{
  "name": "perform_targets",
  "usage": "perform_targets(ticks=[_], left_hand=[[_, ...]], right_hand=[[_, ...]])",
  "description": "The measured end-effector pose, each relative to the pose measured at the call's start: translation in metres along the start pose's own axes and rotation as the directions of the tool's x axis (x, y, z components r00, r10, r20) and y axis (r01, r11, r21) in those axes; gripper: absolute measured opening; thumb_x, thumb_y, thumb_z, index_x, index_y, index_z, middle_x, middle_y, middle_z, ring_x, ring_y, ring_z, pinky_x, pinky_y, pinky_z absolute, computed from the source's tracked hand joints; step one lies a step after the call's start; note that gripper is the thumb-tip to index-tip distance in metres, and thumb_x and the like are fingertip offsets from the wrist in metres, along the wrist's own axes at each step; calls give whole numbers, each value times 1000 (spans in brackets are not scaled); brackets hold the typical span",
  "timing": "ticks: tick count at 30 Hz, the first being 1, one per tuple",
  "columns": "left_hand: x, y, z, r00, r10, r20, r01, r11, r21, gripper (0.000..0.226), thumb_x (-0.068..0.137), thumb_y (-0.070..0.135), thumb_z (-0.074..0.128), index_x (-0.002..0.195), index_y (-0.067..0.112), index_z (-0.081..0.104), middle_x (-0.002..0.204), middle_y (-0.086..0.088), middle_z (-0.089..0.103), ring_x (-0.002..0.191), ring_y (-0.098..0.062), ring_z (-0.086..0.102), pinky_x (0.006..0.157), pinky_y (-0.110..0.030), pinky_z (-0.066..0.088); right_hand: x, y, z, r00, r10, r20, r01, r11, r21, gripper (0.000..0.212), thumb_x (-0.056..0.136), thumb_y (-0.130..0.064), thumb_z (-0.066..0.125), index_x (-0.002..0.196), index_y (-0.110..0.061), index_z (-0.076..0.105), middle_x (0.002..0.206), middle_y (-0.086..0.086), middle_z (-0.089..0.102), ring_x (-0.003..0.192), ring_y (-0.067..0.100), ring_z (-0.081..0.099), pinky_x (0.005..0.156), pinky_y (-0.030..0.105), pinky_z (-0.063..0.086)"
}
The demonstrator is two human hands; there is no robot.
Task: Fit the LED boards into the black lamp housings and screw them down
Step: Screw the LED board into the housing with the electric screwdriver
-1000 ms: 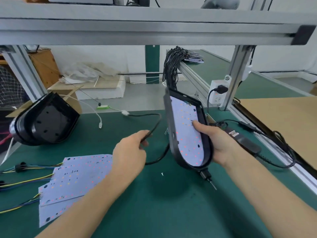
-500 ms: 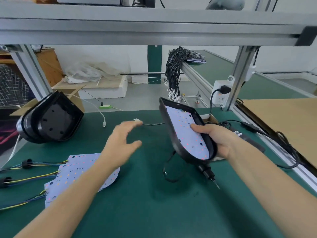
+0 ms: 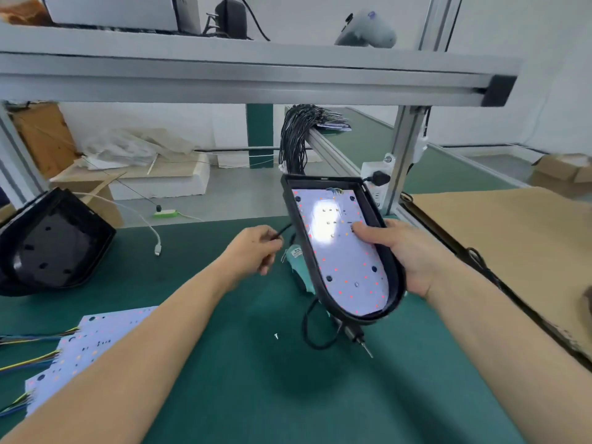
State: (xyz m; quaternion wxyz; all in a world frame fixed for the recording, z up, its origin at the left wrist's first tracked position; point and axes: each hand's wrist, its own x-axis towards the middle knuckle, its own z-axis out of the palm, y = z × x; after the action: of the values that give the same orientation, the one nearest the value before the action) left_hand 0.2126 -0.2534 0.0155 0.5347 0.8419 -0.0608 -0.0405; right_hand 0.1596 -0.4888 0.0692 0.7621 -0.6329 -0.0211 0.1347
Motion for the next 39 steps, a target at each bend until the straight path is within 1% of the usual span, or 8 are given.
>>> perform_targets(ticks=[5,9,13,18,21,31,35,39], left_hand=[[-13,55,27,975,-5,223,148,759,-634,37,101,29,41,81,10,65,71,-5,59,52,-12,52,48,-22,39],[-24,97,56,922,84,377,231,663,-712,38,88,42,52,105,12,68,93,-1,70,78,-15,65,72,-27,50],[-26,127,105,931,140,338,93,804,-587,30,89,6,58,117,17,63,114,0,70,108,-20,63,100,-37,44],[-15,151,175,931,134,341,27,903,-430,44,86,-8,55,123,16,56,117,-3,68,105,-22,63,78,-26,47],[-13,167,226,922,154,356,20,898,-440,42,83,-10,58,115,16,56,113,-7,67,97,-23,61,70,-24,48],[-24,188,354,813,199,547,-16,947,-321,66,84,4,66,142,20,39,131,2,51,119,-26,53,95,-33,45],[-29,179,380,782,331,528,-359,932,-52,53,86,28,67,135,33,47,150,4,30,137,-19,27,111,-29,30],[-35,163,395,766,383,517,-580,758,298,58,90,51,55,144,37,39,162,3,8,147,-24,-8,113,-48,1]], right_hand=[[-3,-6,-14,944,-164,-288,154,987,-55,15,91,-9,61,105,-6,67,90,5,76,76,23,72,64,35,57],[-16,-14,-35,836,-248,-489,230,968,-99,7,92,-10,61,90,-14,67,86,1,73,83,24,68,79,41,56],[-39,-19,-65,755,-292,-587,270,954,-126,14,94,-8,57,85,-15,65,71,-5,74,66,16,71,62,33,58],[-70,-23,-112,588,-338,-735,222,941,-256,15,95,-8,55,86,-17,65,92,4,70,91,26,66,90,51,53],[-89,-25,-148,446,-334,-830,179,942,-283,10,95,-8,55,89,-13,61,98,10,68,97,32,66,86,46,54],[-142,-8,-260,137,-327,-935,-45,941,-336,17,98,-17,48,109,-6,56,101,12,59,82,29,53,67,38,43],[-145,-3,-277,87,-272,-958,-155,946,-283,15,99,-15,46,110,-6,45,105,19,53,82,31,51,70,41,42],[-143,-2,-279,143,-331,-933,-243,902,-357,68,93,3,46,150,-11,13,144,16,39,123,35,47,97,45,40]])
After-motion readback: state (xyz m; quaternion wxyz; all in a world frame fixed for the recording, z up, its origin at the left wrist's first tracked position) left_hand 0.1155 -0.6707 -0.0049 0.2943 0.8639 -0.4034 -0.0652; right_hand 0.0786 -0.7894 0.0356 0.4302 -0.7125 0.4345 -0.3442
